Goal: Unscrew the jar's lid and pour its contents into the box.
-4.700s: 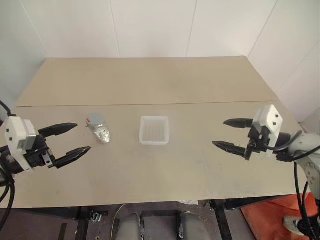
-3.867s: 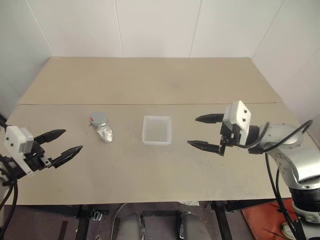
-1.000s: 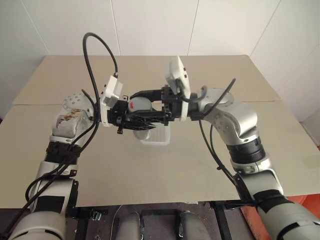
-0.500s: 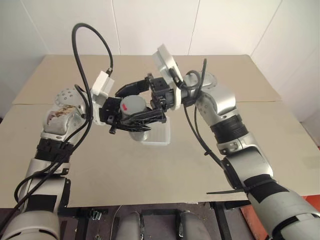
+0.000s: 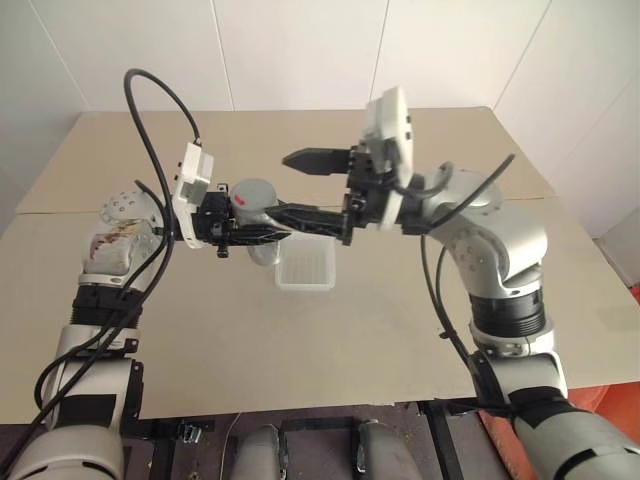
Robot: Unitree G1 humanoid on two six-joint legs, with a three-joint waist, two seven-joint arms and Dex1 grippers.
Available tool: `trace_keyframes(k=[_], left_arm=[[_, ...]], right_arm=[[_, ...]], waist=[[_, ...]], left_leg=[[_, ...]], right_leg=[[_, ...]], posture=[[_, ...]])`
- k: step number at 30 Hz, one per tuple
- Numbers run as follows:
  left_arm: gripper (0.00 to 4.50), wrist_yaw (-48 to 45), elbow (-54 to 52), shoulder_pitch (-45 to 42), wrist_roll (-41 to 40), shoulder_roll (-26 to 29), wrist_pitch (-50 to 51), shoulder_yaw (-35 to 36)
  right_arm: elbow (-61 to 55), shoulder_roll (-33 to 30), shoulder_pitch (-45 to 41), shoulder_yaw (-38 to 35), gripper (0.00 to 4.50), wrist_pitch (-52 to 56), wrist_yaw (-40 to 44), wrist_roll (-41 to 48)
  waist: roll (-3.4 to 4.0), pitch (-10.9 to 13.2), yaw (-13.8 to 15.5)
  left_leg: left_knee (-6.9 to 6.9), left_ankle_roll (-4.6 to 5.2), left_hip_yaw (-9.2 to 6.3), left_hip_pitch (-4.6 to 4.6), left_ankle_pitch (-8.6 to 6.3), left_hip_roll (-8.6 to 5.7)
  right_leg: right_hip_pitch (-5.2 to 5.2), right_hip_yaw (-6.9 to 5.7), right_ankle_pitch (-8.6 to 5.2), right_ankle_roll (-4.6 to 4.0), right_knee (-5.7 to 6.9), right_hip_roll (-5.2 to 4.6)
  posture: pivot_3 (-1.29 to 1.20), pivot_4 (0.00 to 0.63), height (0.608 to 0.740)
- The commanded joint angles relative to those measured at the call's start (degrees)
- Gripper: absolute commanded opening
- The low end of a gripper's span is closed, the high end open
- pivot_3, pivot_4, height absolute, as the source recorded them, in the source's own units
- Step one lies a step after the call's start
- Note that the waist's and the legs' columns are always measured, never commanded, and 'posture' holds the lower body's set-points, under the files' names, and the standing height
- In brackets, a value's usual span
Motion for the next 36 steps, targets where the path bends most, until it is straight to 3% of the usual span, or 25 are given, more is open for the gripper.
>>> trace_keyframes(k=[1,10,22,26,36], left_arm=[[1.98,0.66,-1.91,-0.6,0.06,-0.28,0.26,1.16],[1.98,0.07,-3.63,-0.65,-0.32,0.37,1.19,1.46],[1.98,-2.4,-7.38,3.02,-2.18,6.06,3.08,4.6],[1.98,-2.77,-8.74,4.52,-2.71,7.09,3.64,5.52],[1.98,-0.77,-5.73,2.03,-0.53,2.09,2.14,3.56]], right_arm=[[-1.55,2.03,-1.86,2.43,4.46,0.2,-4.61,-2.32],[7.88,6.1,-5.3,4.05,4.46,-3.0,-10.47,-8.53],[8.95,-5.38,-2.33,-3.76,4.46,-3.79,-5.82,-4.68],[9.17,-6.41,-2.18,-5.81,4.46,-3.86,-5.82,-3.2],[-1.1,-1.89,-2.42,-2.37,4.46,1.34,-3.08,3.51]], waist=[[0.0,0.0,0.24],[0.0,0.0,0.5],[0.0,0.0,0.39],[0.0,0.0,0.55],[0.0,0.0,0.33]], left_leg=[[0.0,0.01,0.01,0.0,-0.01,-0.01],[0.03,0.03,0.0,-0.05,-0.02,-0.02],[0.01,0.07,-0.03,-0.09,-0.04,0.0],[0.01,0.09,0.0,-0.12,-0.05,-0.03],[0.0,0.08,-0.03,-0.11,-0.04,-0.01]], right_leg=[[0.01,0.0,0.0,0.0,-0.01,-0.01],[0.01,-0.02,0.0,0.0,-0.05,-0.02],[0.0,-0.04,0.0,0.0,-0.1,-0.01],[-0.01,-0.06,0.0,0.01,-0.12,-0.07],[-0.02,-0.03,0.0,0.01,-0.09,-0.01]], posture=[[0.0,0.15,0.74],[0.0,0.15,0.74],[0.0,0.15,0.74],[0.0,0.15,0.74],[0.0,0.15,0.74]])
